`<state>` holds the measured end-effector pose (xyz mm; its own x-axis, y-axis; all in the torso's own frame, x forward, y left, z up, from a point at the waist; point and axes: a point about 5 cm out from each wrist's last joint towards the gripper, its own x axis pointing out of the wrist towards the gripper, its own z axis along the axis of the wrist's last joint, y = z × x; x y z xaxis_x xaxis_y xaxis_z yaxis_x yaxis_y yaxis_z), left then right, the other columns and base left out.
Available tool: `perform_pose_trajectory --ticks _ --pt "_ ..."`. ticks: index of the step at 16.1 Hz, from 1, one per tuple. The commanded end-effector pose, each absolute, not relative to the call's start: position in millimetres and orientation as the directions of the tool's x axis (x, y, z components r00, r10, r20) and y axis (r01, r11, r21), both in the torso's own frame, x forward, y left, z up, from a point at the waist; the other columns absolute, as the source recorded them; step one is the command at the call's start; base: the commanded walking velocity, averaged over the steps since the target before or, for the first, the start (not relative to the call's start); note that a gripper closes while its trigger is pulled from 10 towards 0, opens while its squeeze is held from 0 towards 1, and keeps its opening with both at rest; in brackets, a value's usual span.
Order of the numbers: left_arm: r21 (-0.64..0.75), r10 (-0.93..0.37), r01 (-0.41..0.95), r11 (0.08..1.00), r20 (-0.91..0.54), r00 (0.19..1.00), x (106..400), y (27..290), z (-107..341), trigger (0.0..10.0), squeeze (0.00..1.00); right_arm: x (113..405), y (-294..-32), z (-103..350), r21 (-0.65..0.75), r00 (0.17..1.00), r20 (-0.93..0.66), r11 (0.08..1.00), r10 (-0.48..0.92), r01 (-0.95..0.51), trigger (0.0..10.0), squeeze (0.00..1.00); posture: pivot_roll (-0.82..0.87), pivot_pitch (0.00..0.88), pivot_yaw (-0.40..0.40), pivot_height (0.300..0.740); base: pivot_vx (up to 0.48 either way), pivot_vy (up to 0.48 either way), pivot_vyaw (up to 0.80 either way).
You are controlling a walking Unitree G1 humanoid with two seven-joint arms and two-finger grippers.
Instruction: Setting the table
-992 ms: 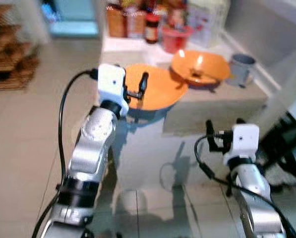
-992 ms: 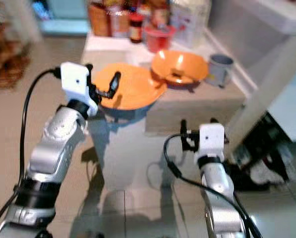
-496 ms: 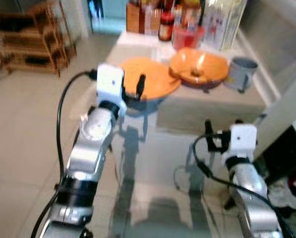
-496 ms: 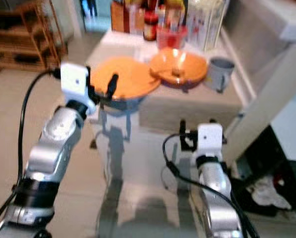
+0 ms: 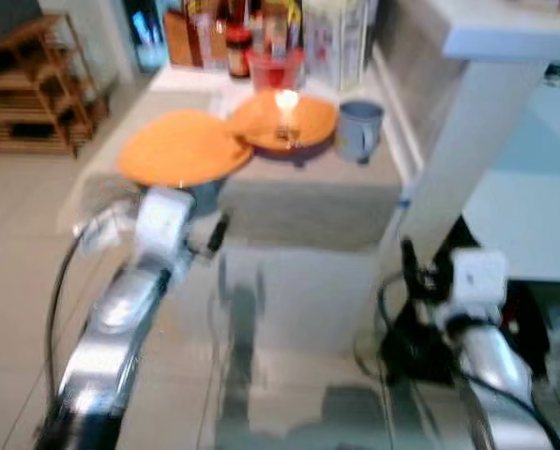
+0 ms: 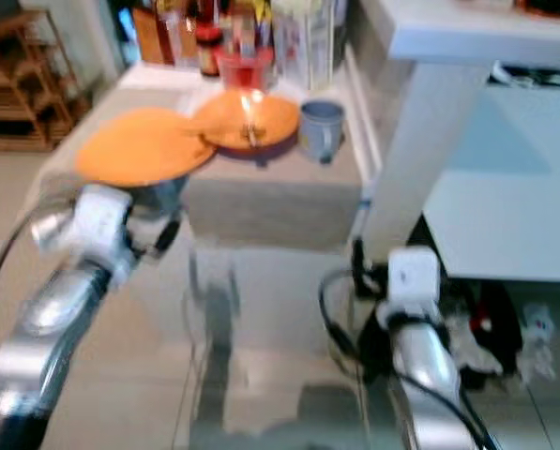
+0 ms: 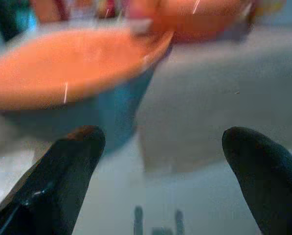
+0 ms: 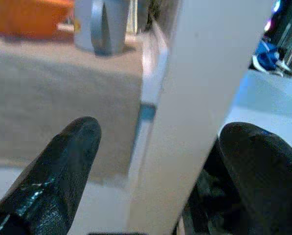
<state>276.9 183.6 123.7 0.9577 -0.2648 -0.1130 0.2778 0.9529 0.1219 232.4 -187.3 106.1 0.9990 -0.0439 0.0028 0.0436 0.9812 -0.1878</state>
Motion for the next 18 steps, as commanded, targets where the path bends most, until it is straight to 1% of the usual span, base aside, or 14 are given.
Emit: perform_pose_trajectory --ticks 1,2,4,5,6,8,9,10,11,14,18 --pt "0.129 -0.305 0.307 0.943 -0.032 0.952 276 180 144 10.0 0.0 233 -183 116 -0.184 0.999 0.042 0.983 -0.015 0.023 10.0 0.09 -0.03 0.0 0.009 0.74 0.0 0.0 0.0" --pt "0.095 -0.304 0.304 0.948 -0.02 0.953 257 173 140 10.0 0.0 230 -186 113 -0.179 0.999 0.021 0.983 -0.026 0.029 10.0 0.09 -0.02 0.0 0.005 0.74 0.0 0.0 0.0" --pt "0.08 -0.296 0.295 0.952 -0.002 0.955 259 167 142 10.0 0.0 234 -184 113 -0.17 0.999 0.026 0.985 -0.022 0.026 10.0 0.09 -0.02 0.0 -0.002 0.74 0.0 -0.137 0.0" --pt "0.076 -0.294 0.292 0.953 0.013 0.956 262 163 145 10.0 0.0 238 -179 115 -0.176 0.999 0.034 0.984 -0.005 0.01 10.0 0.09 -0.02 0.0 -0.005 0.74 0.0 -0.48 0.0" --pt "0.076 -0.293 0.291 0.954 0.016 0.956 264 163 145 10.0 0.0 240 -178 116 -0.178 0.999 0.037 0.984 0.001 0.005 10.0 0.11 -0.01 0.0 -0.009 0.74 0.0 -0.48 0.41" --pt "0.079 -0.295 0.294 0.953 0.004 0.955 263 164 144 10.0 0.0 241 -176 115 -0.193 1.0 0.024 0.981 0.015 -0.01 10.0 0.14 -0.01 0.0 -0.012 0.74 0.0 -0.472 0.77" --pt "0.078 -0.294 0.294 0.953 -0.007 0.956 263 163 143 10.0 0.0 241 -176 114 -0.192 1.0 0.017 0.981 0.009 -0.006 10.0 0.11 -0.01 0.0 -0.014 0.74 0.0 -0.472 0.75" --pt "0.074 -0.292 0.292 0.954 -0.01 0.956 263 163 142 10.0 0.0 241 -176 113 -0.192 1.0 0.015 0.981 0.005 -0.002 10.0 0.11 -0.01 0.0 -0.014 0.74 0.0 -0.472 0.75" --pt "0.095 -0.259 0.26 0.961 -0.029 0.965 266 164 140 10.0 0.0 241 -176 113 -0.183 1.0 0.016 0.983 0.007 -0.004 10.0 0.09 -0.01 0.0 -0.015 0.74 0.0 0.0 0.0" --pt "0.099 -0.272 0.271 0.958 0.003 0.962 268 160 146 10.0 0.0 243 -175 114 -0.178 1.0 0.022 0.984 0.013 -0.009 10.0 0.09 -0.01 0.0 -0.014 0.74 0.0 0.0 0.0" --pt "0.127 -0.271 0.265 0.956 0.032 0.962 269 157 152 10.0 0.0 246 -173 114 -0.176 1.0 0.029 0.984 0.011 -0.006 10.0 0.09 -0.01 0.0 -0.013 0.74 0.467 0.0 0.0"
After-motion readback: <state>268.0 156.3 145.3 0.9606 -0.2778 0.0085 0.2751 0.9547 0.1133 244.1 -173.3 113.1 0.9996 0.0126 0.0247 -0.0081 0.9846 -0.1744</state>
